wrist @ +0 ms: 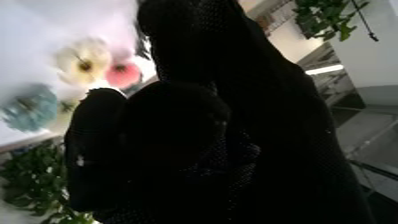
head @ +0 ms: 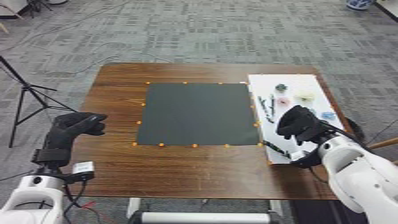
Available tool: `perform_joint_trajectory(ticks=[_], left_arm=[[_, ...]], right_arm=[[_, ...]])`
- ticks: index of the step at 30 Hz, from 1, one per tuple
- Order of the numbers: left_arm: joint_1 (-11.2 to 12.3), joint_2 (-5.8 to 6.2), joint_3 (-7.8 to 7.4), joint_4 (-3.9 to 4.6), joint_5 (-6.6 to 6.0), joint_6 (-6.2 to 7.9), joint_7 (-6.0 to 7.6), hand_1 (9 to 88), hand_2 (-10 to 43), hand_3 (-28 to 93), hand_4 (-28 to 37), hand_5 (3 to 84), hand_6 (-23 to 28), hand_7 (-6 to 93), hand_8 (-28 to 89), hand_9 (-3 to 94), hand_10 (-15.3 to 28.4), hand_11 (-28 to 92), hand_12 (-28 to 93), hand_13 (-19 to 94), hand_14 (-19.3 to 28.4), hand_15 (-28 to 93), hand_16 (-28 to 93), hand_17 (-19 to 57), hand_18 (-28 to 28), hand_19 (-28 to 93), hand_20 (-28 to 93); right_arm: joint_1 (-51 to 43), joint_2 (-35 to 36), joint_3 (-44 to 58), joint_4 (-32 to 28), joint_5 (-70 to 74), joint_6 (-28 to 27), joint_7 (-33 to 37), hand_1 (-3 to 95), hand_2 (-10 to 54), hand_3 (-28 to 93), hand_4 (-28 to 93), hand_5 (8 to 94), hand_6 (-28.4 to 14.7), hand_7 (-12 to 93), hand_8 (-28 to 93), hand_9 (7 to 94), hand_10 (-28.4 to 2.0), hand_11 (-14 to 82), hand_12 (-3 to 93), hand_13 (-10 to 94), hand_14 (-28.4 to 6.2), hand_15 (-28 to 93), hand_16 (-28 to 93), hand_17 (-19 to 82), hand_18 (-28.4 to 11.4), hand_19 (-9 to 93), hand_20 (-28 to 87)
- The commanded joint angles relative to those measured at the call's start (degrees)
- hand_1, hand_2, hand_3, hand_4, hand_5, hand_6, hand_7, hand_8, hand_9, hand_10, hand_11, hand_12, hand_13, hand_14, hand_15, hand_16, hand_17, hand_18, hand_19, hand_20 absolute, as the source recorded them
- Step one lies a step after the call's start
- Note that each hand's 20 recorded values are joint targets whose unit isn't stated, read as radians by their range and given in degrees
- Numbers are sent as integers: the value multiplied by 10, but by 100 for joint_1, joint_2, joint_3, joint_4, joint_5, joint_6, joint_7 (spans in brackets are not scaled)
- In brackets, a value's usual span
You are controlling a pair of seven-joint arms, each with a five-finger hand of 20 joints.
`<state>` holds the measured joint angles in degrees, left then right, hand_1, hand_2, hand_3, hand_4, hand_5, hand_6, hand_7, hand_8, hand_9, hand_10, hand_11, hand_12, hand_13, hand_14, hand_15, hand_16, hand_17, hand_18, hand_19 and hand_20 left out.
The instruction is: Arrange flowers
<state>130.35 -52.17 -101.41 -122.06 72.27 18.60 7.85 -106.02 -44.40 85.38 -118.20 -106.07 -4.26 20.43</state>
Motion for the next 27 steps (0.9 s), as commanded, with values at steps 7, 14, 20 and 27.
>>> perform_joint_trajectory(ticks=[7, 14, 20, 27], left_arm=[[183, -64, -132, -75, 197, -91, -111, 318, -3, 642, -140, 609, 31, 213, -68, 614, 160, 323, 189, 495, 193, 583, 37, 93, 190, 558, 569], [122, -63, -128, -77, 272, -174, -165, 318, -4, 642, -142, 609, 30, 213, -68, 613, 159, 323, 189, 494, 193, 582, 37, 93, 190, 558, 569], [68, -98, -57, -57, 326, -259, -229, 317, -4, 643, -143, 608, 29, 214, -68, 612, 160, 322, 188, 494, 194, 581, 37, 93, 190, 558, 569], [50, -115, -83, -72, 382, -331, -225, 318, -4, 643, -142, 608, 29, 213, -68, 612, 159, 322, 188, 494, 194, 581, 37, 93, 190, 557, 569]], right_arm=[[-1132, 67, 649, -463, -1926, -573, -327, 399, -95, 607, -90, 661, -45, 272, -22, 841, -128, 275, 255, 937, -34, 516, 312, 700, -69, 932, 425], [-1156, -107, 568, -435, -2010, -789, -370, 337, -95, 593, -92, 633, -53, 236, -45, 815, -137, 254, 247, 937, -37, 508, 320, 694, -75, 932, 439], [-993, -143, 152, -98, -2460, -510, -395, 319, -95, 566, -100, 628, -59, 219, -37, 809, -143, 244, 244, 937, -39, 504, 325, 693, -75, 932, 443], [-993, -135, -492, 285, -3267, -6, -319, 359, -95, 534, -116, 625, -59, 225, -29, 813, -139, 254, 245, 937, -38, 510, 324, 694, -73, 932, 441]])
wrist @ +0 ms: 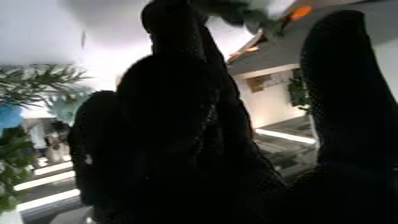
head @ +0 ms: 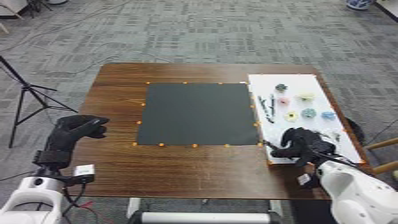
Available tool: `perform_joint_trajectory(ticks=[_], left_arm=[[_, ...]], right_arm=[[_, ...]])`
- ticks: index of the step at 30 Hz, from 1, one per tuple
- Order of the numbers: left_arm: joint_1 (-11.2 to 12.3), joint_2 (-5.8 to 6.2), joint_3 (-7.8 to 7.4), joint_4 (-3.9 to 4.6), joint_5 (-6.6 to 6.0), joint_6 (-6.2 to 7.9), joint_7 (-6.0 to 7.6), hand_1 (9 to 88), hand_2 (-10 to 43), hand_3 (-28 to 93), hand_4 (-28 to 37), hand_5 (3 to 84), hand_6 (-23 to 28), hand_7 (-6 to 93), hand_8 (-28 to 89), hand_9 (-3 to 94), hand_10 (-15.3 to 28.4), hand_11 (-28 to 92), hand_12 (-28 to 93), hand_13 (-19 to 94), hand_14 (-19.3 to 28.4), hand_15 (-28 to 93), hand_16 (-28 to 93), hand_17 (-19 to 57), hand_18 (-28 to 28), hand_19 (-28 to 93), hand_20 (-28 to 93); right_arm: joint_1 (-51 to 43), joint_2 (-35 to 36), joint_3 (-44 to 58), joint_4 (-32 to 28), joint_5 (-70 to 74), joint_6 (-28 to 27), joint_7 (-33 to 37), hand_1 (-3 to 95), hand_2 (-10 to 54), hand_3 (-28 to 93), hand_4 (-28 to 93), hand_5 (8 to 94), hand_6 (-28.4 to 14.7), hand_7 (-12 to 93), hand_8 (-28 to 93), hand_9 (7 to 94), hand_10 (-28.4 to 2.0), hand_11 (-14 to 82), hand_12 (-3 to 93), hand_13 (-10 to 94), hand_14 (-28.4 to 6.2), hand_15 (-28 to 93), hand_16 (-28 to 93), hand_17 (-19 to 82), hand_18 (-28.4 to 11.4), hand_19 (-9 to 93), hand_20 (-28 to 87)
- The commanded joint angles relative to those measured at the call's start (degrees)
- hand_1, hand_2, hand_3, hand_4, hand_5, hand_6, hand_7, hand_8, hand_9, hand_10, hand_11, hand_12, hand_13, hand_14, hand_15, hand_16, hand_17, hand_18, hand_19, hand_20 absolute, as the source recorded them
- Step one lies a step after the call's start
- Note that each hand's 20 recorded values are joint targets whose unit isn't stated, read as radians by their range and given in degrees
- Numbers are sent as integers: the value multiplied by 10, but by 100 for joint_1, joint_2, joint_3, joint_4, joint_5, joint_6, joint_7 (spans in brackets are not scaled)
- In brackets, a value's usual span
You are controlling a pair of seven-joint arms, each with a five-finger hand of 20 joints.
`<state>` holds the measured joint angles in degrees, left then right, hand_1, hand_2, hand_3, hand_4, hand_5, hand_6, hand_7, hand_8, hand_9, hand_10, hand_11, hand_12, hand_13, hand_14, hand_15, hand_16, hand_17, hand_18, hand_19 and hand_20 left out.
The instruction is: Arrange flowers
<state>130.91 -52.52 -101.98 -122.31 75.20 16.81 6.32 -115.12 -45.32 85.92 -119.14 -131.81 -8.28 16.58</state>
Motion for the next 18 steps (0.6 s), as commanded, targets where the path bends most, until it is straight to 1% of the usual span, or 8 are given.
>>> perform_joint_trajectory(ticks=[1, 7, 8, 9, 12, 14, 16, 18], left_arm=[[6, -92, -43, -62, 96, -137, -96, 319, -4, 642, -143, 609, 29, 213, -69, 612, 159, 322, 189, 494, 194, 581, 37, 92, 190, 557, 569], [53, -122, -100, -79, 25, -117, -62, 320, -3, 641, -143, 610, 29, 213, -68, 614, 159, 322, 189, 495, 193, 580, 37, 93, 190, 557, 567], [55, -127, -105, -77, 17, -120, -71, 320, -3, 641, -143, 610, 28, 214, -68, 614, 159, 321, 189, 496, 194, 580, 37, 93, 190, 557, 567], [58, -129, -110, -76, 6, -122, -75, 320, -3, 641, -143, 610, 29, 214, -68, 614, 160, 321, 189, 496, 194, 580, 37, 93, 190, 557, 567], [29, -142, -116, -79, 30, -149, -76, 320, -3, 641, -142, 610, 29, 214, -69, 614, 161, 320, 189, 496, 194, 579, 38, 94, 190, 556, 567], [11, -137, -115, -81, 17, -148, -84, 320, -3, 641, -142, 610, 30, 213, -69, 614, 160, 320, 189, 497, 195, 579, 37, 94, 190, 556, 567], [15, -132, -132, -80, 13, -170, -92, 321, -3, 640, -142, 610, 30, 213, -69, 614, 161, 320, 189, 499, 194, 579, 37, 94, 190, 555, 567], [7, -122, -133, -74, -3, -178, -98, 321, -3, 640, -142, 609, 31, 212, -69, 614, 161, 320, 189, 500, 194, 578, 37, 95, 190, 555, 566]], right_arm=[[-68, -63, -620, 450, -753, 433, 54, 379, -95, 541, -118, 618, -57, 239, -28, 812, -139, 263, 249, 937, -36, 514, 323, 695, -72, 932, 444], [-195, -98, -810, 451, -773, 179, 235, 573, -95, 473, -115, 582, -46, 332, 30, 836, -117, 242, 384, 937, -24, 538, 311, 704, -61, 932, 448], [-203, -102, -828, 434, -802, 114, 245, 728, -95, 88, 156, 582, -42, 337, 124, 854, -113, 222, 407, 937, -22, 541, 306, 706, -59, 928, 457], [-181, -105, -844, 417, -713, 35, 276, 817, -95, -101, 282, 588, -41, 332, 188, 876, -109, 193, 430, 937, -20, 544, 300, 708, -55, 930, 442], [-147, -174, -754, 335, -390, -240, 383, 929, -95, -264, 418, 641, -35, 296, 252, 927, -97, 149, 444, 937, -19, 549, 288, 714, -48, 931, 409], [-75, -196, -671, 312, -164, -378, 454, 901, -95, -150, 366, 675, -35, 264, 256, 933, -97, 158, 421, 937, -18, 550, 274, 718, -44, 931, 385], [30, -213, -585, 328, 196, -427, 530, 733, -95, 375, 9, 722, -39, 222, 248, 934, -102, 176, 386, 937, -20, 549, 263, 724, -40, 921, 378], [127, -239, -494, 347, 459, -488, 596, 705, -95, 458, -35, 739, -44, 205, 235, 933, -105, 188, 367, 937, -22, 550, 256, 729, -39, 916, 374]])
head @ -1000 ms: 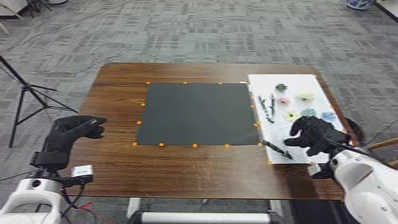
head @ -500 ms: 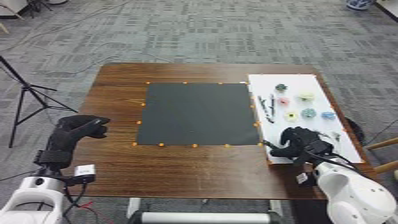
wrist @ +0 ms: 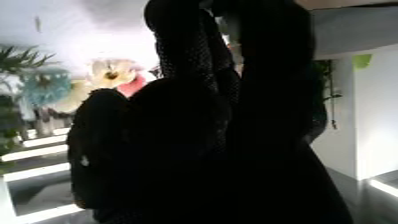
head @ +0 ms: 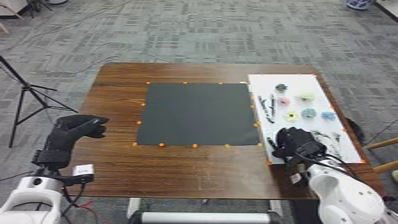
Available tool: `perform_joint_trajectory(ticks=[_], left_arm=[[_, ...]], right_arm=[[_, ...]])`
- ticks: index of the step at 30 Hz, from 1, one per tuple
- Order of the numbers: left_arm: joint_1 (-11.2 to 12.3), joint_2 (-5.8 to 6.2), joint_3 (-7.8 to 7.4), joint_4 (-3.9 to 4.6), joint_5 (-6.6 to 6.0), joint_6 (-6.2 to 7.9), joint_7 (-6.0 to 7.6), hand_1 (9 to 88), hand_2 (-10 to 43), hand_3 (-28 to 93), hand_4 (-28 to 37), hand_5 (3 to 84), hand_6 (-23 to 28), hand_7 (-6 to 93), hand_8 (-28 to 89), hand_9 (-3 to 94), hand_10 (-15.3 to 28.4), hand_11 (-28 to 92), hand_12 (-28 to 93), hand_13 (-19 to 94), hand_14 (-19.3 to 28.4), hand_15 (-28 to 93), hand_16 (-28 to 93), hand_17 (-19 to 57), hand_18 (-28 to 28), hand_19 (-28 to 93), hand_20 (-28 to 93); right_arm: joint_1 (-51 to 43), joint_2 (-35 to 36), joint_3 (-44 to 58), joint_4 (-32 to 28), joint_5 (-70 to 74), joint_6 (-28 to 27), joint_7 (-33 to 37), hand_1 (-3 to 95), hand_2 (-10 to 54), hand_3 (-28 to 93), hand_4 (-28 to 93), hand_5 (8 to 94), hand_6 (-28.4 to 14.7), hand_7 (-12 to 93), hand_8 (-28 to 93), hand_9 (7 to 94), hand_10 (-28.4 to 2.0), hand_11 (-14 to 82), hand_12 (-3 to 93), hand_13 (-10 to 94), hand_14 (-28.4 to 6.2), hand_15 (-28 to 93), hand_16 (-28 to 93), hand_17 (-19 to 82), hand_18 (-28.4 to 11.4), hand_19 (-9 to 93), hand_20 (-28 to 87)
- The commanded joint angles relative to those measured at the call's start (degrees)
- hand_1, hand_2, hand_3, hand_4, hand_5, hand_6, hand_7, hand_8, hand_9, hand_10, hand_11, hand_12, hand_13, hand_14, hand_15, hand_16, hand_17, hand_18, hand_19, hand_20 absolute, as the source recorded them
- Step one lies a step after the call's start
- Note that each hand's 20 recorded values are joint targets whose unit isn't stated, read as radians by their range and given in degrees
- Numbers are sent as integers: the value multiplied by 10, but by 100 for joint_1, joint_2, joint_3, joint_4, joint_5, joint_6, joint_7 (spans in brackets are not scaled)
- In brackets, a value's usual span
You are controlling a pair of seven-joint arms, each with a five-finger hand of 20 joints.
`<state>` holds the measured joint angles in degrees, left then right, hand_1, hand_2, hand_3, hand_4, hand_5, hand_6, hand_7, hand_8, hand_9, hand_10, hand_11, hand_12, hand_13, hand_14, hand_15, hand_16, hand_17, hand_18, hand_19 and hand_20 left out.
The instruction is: Arrange flowers
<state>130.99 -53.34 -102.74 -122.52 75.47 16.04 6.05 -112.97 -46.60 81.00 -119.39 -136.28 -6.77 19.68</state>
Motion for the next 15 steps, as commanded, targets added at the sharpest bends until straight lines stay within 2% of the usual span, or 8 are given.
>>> perform_joint_trajectory(ticks=[1, 4, 8, 10, 15], left_arm=[[-17, -34, -44, -47, -38, -93, -69, 321, -3, 640, -142, 609, 31, 212, -68, 614, 161, 320, 189, 500, 194, 578, 37, 95, 190, 555, 566], [-59, -14, -10, -29, -79, -99, -66, 321, -3, 640, -144, 609, 32, 209, -68, 614, 162, 320, 189, 501, 195, 577, 38, 95, 190, 555, 566], [-99, 33, 17, 6, -96, -184, -80, 322, -1, 639, -143, 608, 32, 209, -67, 613, 161, 320, 189, 501, 195, 576, 38, 95, 191, 554, 566], [-101, 62, 7, 15, -100, -176, -69, 320, 0, 639, -142, 608, 32, 209, -67, 613, 161, 320, 190, 502, 194, 575, 37, 95, 191, 554, 566], [-124, 99, -16, 38, -217, -188, -49, 322, 0, 639, -142, 608, 33, 209, -67, 613, 161, 321, 189, 502, 194, 575, 37, 97, 191, 554, 565]], right_arm=[[-45, -147, 73, 378, 1180, -681, 339, 703, -95, 468, -41, 742, -46, 200, 232, 932, -106, 193, 360, 937, -22, 551, 253, 731, -38, 914, 373], [53, -263, 296, 365, 2174, -686, 472, 703, -95, 477, -45, 746, -51, 193, 230, 929, -111, 203, 348, 937, -22, 553, 249, 733, -37, 912, 372], [103, -253, 376, 347, 2679, -124, 387, 704, -95, 484, -47, 746, -54, 191, 237, 927, -115, 209, 342, 937, -22, 555, 248, 735, -40, 913, 376], [223, -284, 391, 362, 2994, 146, 372, 702, -95, 490, -47, 747, -55, 190, 240, 927, -115, 212, 342, 937, -21, 559, 249, 736, -40, 916, 378], [483, -362, 486, 330, 3758, 572, 288, 695, -95, 506, -50, 752, -56, 192, 245, 928, -113, 219, 340, 937, -18, 572, 246, 739, -42, 921, 384]])
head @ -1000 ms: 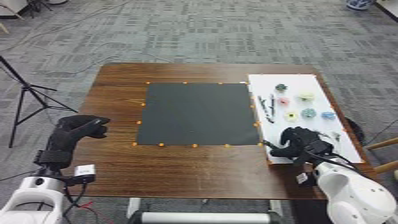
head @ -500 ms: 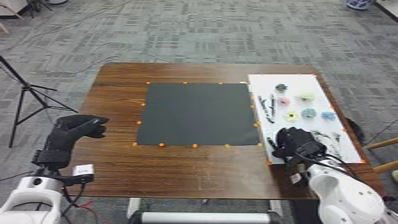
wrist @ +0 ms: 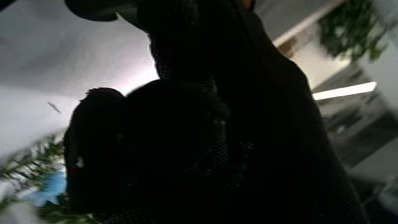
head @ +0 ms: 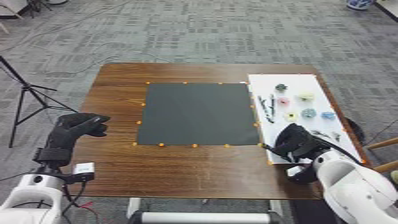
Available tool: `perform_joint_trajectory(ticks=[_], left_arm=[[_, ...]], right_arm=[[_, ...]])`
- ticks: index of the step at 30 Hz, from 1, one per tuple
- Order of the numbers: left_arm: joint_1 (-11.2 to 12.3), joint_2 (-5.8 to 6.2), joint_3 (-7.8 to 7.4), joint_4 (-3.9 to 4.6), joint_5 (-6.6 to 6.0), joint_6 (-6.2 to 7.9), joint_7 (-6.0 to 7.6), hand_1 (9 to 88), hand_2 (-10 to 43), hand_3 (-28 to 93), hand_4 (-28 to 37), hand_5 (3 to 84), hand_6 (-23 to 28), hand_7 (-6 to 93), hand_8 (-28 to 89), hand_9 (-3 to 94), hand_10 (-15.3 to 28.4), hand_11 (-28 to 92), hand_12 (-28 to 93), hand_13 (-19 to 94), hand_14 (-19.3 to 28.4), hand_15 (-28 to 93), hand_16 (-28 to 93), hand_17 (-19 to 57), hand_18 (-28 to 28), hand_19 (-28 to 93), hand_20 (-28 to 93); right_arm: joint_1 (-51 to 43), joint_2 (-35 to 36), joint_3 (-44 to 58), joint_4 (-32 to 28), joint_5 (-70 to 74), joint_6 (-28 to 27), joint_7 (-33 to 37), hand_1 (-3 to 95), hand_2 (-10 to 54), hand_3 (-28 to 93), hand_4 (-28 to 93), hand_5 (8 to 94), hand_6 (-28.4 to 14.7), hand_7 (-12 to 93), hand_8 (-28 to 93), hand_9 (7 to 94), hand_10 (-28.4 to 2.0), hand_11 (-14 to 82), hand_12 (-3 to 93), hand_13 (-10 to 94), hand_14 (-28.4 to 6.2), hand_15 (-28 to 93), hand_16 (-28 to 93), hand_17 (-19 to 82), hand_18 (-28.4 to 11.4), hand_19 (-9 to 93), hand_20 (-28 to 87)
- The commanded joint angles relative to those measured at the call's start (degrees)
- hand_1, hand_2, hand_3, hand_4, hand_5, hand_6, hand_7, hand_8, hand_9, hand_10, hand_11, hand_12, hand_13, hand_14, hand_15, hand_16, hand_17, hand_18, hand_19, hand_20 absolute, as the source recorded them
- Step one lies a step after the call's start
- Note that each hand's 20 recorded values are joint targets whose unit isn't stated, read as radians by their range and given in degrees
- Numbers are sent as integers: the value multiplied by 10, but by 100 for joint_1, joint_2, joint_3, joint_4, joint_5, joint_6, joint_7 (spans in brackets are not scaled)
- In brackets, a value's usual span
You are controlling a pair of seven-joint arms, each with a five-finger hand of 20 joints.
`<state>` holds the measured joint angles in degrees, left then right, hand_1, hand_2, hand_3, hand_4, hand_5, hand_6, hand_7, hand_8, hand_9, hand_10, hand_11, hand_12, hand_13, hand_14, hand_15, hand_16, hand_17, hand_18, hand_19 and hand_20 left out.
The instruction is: Arrange flowers
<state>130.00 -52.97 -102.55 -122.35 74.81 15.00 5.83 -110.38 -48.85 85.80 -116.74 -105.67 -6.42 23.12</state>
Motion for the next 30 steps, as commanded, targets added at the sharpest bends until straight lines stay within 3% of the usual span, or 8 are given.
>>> perform_joint_trajectory(ticks=[1, 7, 11, 12, 15, 19, 25, 30], left_arm=[[-36, 77, -36, 26, -149, -85, -30, 322, 0, 639, -142, 608, 33, 210, -67, 612, 161, 322, 189, 502, 194, 575, 37, 97, 191, 554, 565], [-23, 82, -70, 12, -135, -56, 13, 323, 0, 640, -143, 609, 33, 210, -66, 612, 161, 322, 189, 501, 194, 576, 38, 98, 191, 554, 565], [69, 61, -120, -5, -212, -30, -22, 322, 0, 641, -143, 609, 34, 211, -67, 612, 160, 323, 189, 501, 194, 576, 38, 98, 191, 554, 565], [127, 42, -154, -37, -185, -40, -37, 322, 0, 641, -143, 609, 34, 211, -67, 611, 161, 323, 189, 501, 195, 576, 38, 98, 191, 554, 565], [16, 85, -99, 10, -97, -130, -49, 321, -1, 642, -142, 609, 34, 211, -67, 611, 161, 324, 189, 500, 195, 577, 38, 98, 191, 554, 565], [-98, 149, -36, 32, -8, -223, -46, 321, -2, 643, -142, 609, 33, 212, -67, 610, 160, 324, 189, 500, 196, 576, 38, 98, 192, 554, 564], [-156, 148, 10, 38, 150, -353, -89, 321, -3, 644, -143, 609, 32, 213, -68, 610, 160, 324, 188, 499, 196, 577, 37, 98, 191, 554, 563], [-134, 116, 6, 16, 131, -277, -82, 322, -4, 645, -144, 608, 32, 214, -69, 609, 160, 325, 187, 500, 195, 576, 37, 98, 191, 554, 563]], right_arm=[[229, -144, 42, 28, 751, 616, -87, 694, -95, 508, -51, 752, -56, 192, 245, 929, -113, 220, 340, 937, -18, 573, 246, 739, -42, 921, 384], [-701, 35, 723, -540, -543, 771, -407, 661, -95, 557, -64, 750, -54, 200, 249, 929, -113, 221, 347, 937, -18, 575, 244, 740, -44, 924, 388], [-1329, -58, 1026, -812, -1268, 723, -475, 589, -95, 547, -34, 723, -40, 225, 252, 914, -111, 210, 372, 937, -23, 560, 265, 728, -51, 930, 400], [-1381, -116, 1034, -817, -1445, 670, -528, 573, -95, 523, -21, 711, -40, 227, 251, 905, -113, 211, 372, 937, -25, 557, 273, 725, -53, 930, 405], [-1566, -180, 960, -821, -1733, 599, -513, 510, -95, 530, -10, 688, -45, 221, 237, 871, -118, 242, 337, 937, -27, 548, 289, 717, -56, 932, 421], [-1606, -195, 846, -792, -1795, 325, -568, 387, -95, 618, -62, 661, -56, 234, -31, 829, -133, 271, 253, 937, -33, 530, 311, 708, -61, 932, 434], [-1462, -30, 586, -658, -2505, 185, -576, 345, -95, 595, -67, 641, -68, 201, -33, 804, -148, 245, 244, 937, -36, 514, 325, 700, -64, 932, 440], [-1160, 216, 188, -293, -2912, 213, -463, 345, -95, 601, -85, 613, -70, 192, -20, 784, -153, 241, 250, 937, -37, 502, 345, 694, -67, 932, 443]])
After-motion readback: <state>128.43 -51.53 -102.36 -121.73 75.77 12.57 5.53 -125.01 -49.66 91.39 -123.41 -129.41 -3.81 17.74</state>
